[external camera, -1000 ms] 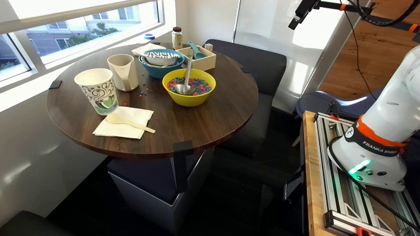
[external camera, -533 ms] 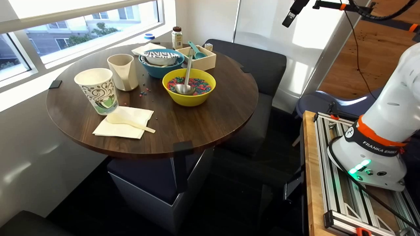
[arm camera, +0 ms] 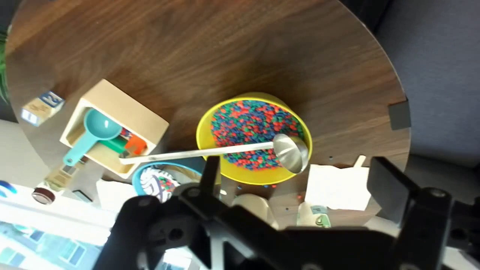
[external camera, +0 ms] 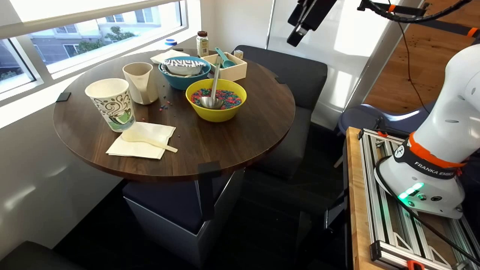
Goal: Use the white spoon to place cereal from the yellow bowl into the black and white bowl.
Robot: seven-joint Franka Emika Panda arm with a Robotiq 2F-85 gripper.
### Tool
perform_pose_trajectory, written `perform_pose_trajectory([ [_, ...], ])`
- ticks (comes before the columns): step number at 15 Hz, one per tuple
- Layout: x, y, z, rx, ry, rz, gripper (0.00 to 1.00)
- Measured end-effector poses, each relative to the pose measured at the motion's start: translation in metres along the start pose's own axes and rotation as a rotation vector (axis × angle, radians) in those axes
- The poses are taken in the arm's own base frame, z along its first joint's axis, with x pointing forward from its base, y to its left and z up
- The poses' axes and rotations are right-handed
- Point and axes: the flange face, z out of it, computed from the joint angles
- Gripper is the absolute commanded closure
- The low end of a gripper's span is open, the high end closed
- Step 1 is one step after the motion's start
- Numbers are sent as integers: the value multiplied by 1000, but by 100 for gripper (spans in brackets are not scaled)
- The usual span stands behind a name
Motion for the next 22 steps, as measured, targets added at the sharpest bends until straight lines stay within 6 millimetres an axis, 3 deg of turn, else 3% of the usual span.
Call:
perform_pose_trajectory([
  [7,50,-87,67,79,-109,23,0],
  [13,93,-146,123,94,-190,109,0],
  [16,106,-159,140,121,-203,104,0],
  [22,109,-159,139,124,-198,106,0],
])
